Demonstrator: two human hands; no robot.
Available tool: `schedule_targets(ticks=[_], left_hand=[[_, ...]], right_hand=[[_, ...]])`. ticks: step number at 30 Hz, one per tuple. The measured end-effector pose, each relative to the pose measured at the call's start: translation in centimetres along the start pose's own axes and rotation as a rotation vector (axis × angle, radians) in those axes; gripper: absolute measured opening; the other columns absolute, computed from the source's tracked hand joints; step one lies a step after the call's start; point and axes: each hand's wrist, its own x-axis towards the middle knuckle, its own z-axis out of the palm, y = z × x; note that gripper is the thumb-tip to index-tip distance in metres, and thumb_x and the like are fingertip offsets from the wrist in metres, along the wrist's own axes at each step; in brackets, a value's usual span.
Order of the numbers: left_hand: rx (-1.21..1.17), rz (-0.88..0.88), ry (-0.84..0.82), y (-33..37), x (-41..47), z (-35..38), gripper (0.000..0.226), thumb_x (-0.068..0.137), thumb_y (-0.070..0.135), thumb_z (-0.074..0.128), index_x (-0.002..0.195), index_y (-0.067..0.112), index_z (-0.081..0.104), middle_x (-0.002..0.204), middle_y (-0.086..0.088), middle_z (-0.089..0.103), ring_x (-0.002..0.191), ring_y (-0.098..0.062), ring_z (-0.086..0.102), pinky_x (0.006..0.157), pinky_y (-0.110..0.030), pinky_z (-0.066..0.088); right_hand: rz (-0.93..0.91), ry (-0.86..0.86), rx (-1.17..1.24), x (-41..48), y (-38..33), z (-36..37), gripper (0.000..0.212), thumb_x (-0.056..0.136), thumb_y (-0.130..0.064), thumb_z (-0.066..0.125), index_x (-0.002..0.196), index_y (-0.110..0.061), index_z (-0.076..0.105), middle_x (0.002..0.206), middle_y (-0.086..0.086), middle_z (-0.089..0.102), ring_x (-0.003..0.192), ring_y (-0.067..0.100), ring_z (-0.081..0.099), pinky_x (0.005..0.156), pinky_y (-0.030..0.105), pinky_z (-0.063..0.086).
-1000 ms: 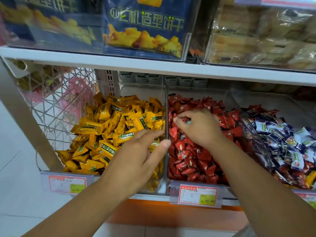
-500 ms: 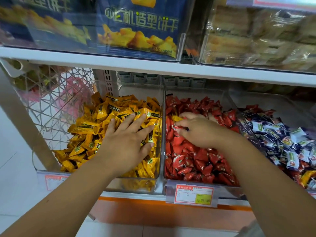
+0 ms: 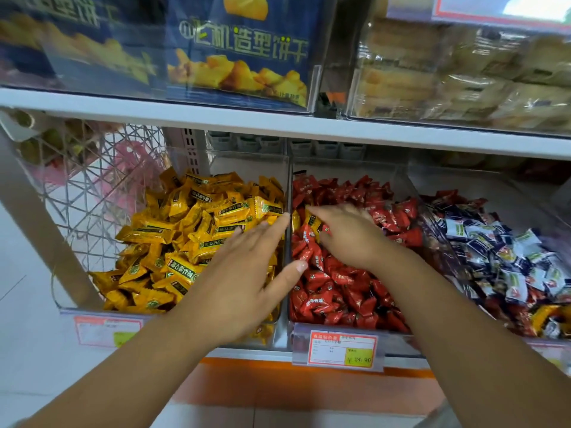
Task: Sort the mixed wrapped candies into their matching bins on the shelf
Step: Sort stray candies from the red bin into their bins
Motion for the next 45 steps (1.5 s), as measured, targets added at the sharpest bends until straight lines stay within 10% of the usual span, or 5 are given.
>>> schedule_targets(ticks=[13, 20, 27, 39, 45], left_hand=[[0.106, -0.027, -0.068, 0.6, -0.5, -0.5, 0.092, 0.068, 0.081, -0.008, 0.150, 0.037, -0.013, 0.160, 0.015, 0.010, 0.116, 0.018, -0.018, 0.090, 0.000, -0.028], [0.097, -0.002, -0.031, 0.4, -0.6, -0.1, 0.088, 0.075, 0.078, -0.005, 0.152, 0.034, -0.006, 0.156, 0.015, 0.023, 0.122, 0.022, -0.010, 0.100, -0.004, -0.024], [0.073, 0.025, 0.042, 0.0, -0.8, 0.3, 0.087, 0.080, 0.078, 0.002, 0.154, 0.033, 0.001, 0.151, 0.015, 0.035, 0.131, 0.004, 0.009, 0.101, -0.003, -0.021], [0.030, -0.001, -0.006, 0.1, -0.8, 0.0, 0.089, 0.074, 0.082, 0.005, 0.152, 0.040, -0.002, 0.153, 0.019, 0.028, 0.133, 0.005, 0.002, 0.097, 0.001, -0.022], [0.011, -0.012, -0.053, 0.2, -1.0, -0.3, 0.091, 0.070, 0.084, 0.005, 0.151, 0.042, -0.004, 0.152, 0.025, 0.021, 0.114, 0.023, -0.012, 0.092, 0.003, -0.024]], right_hand=[[0.043, 0.312, 0.337, -0.9, 0.4, -2.4, 0.020, 0.093, -0.027, 0.061, 0.112, -0.031, 0.066, 0.084, -0.014, 0.062, 0.063, 0.002, 0.054, 0.047, 0.012, 0.034], [-0.042, 0.333, 0.648, 0.4, -2.9, -3.5, 0.034, 0.097, -0.034, 0.053, 0.131, -0.031, 0.056, 0.109, -0.020, 0.051, 0.079, -0.015, 0.045, 0.067, -0.007, 0.033], [0.020, -0.079, 0.051, 1.4, 0.0, 0.6, 0.049, 0.101, -0.024, 0.043, 0.147, -0.033, 0.033, 0.152, 0.000, 0.035, 0.139, 0.024, 0.025, 0.110, 0.037, 0.022], [-0.021, -0.043, 0.155, 1.1, 0.1, 0.5, 0.028, 0.086, -0.026, 0.066, 0.108, -0.041, 0.056, 0.137, 0.001, 0.046, 0.129, 0.023, 0.035, 0.104, 0.037, 0.024], [-0.013, 0.173, 0.510, 0.0, 1.0, -0.7, 0.018, 0.085, -0.018, 0.070, 0.091, -0.033, 0.062, 0.095, -0.007, 0.059, 0.072, 0.011, 0.056, 0.056, 0.018, 0.043]])
